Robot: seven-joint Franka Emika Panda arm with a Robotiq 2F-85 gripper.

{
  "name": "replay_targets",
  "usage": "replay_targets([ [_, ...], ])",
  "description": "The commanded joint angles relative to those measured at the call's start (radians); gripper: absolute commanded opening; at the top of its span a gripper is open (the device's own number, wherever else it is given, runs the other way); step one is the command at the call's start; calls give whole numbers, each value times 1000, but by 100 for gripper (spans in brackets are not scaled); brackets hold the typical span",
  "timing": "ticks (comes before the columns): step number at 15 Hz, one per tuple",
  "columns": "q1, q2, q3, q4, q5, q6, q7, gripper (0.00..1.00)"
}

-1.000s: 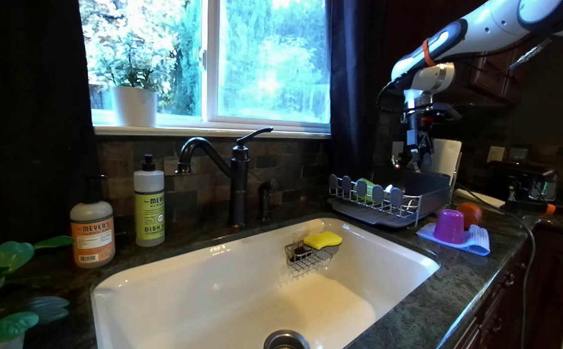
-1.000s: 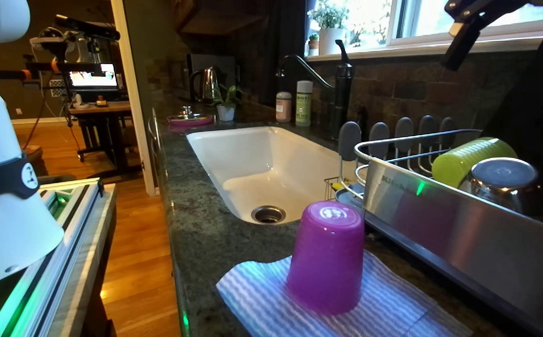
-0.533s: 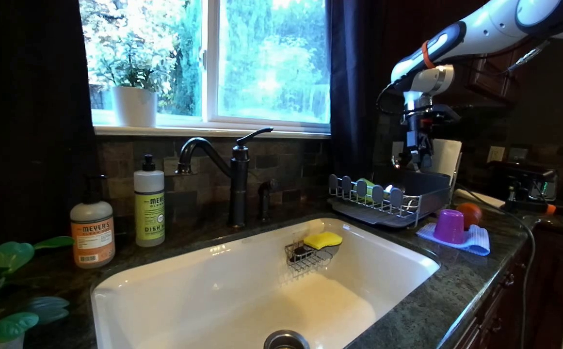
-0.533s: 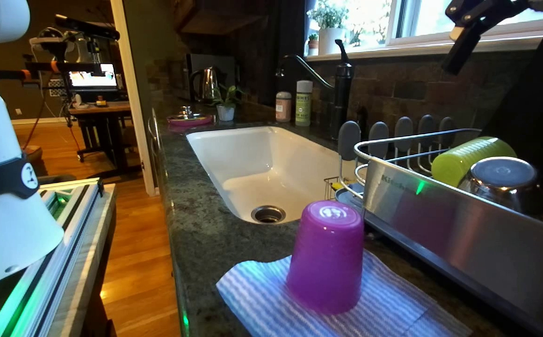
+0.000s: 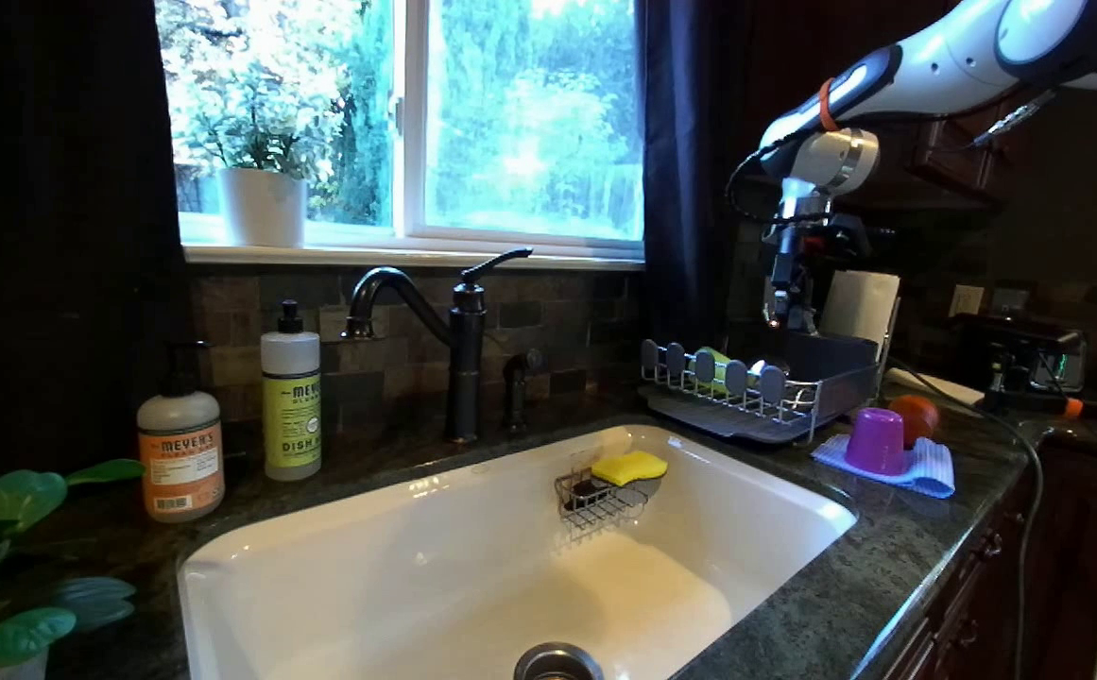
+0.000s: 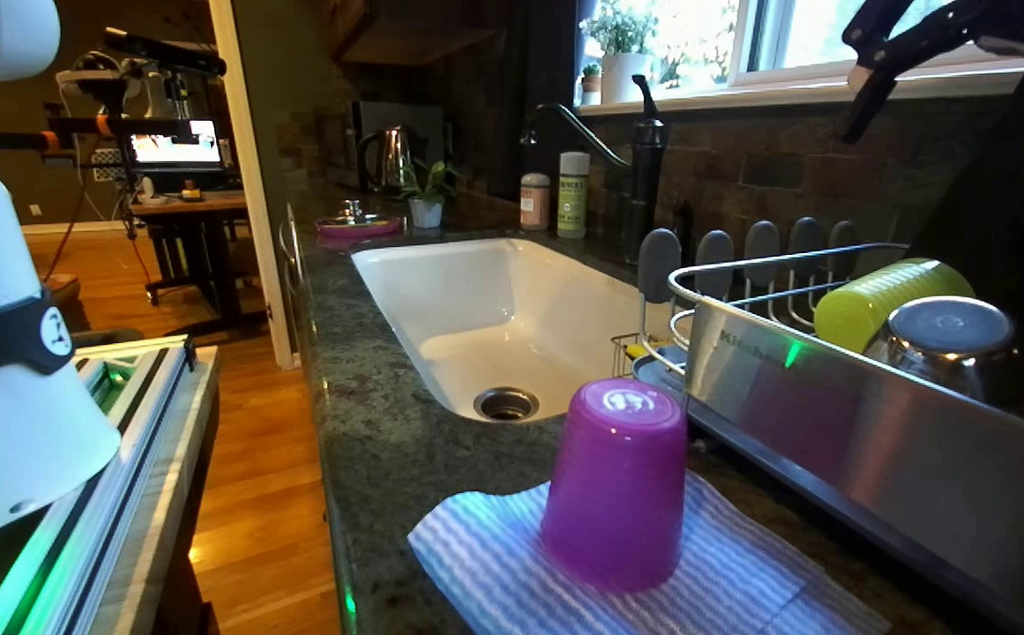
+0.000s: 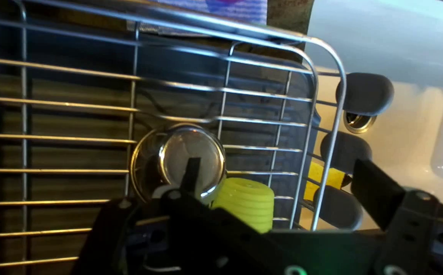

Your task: Move the yellow cup on the drying rack and place it next to the purple cup

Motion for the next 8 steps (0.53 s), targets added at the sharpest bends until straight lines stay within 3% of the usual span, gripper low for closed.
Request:
replay_targets([
  [1, -41, 91, 25, 97, 65, -32, -123, 100],
  [5, -48, 185, 36, 215, 27, -93, -235, 100],
  [8, -20, 253, 30, 299, -29, -58, -247, 100],
])
